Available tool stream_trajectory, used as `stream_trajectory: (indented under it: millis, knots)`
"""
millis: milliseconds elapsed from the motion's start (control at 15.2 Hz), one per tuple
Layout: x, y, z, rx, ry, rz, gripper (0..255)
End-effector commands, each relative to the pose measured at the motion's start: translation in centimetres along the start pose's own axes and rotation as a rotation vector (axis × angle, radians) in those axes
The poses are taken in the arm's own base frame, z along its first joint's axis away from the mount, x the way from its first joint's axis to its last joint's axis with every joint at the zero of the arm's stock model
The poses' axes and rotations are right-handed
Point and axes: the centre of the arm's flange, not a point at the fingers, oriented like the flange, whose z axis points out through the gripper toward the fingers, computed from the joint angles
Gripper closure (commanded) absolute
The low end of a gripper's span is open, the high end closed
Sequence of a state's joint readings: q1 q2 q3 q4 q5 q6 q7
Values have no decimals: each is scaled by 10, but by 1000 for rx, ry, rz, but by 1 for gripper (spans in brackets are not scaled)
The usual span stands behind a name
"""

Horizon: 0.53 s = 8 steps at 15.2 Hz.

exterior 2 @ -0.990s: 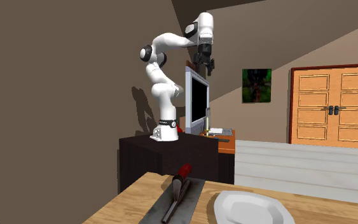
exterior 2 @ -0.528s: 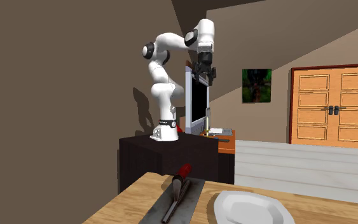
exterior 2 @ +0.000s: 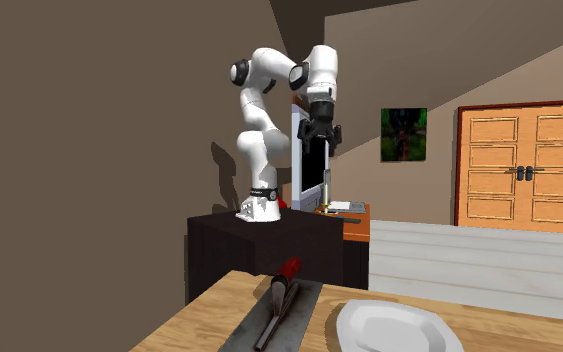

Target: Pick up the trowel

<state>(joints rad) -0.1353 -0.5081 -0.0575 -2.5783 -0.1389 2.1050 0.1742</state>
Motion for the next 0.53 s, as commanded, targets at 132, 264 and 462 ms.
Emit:
stream_trajectory:
  millis: [132, 264, 462]
  knots:
    - [26, 23, 40, -3, 2, 60, 0]
    - [38, 34, 61, -5, 1, 90, 0]
    - [55, 52, 92, -8, 1, 134, 0]
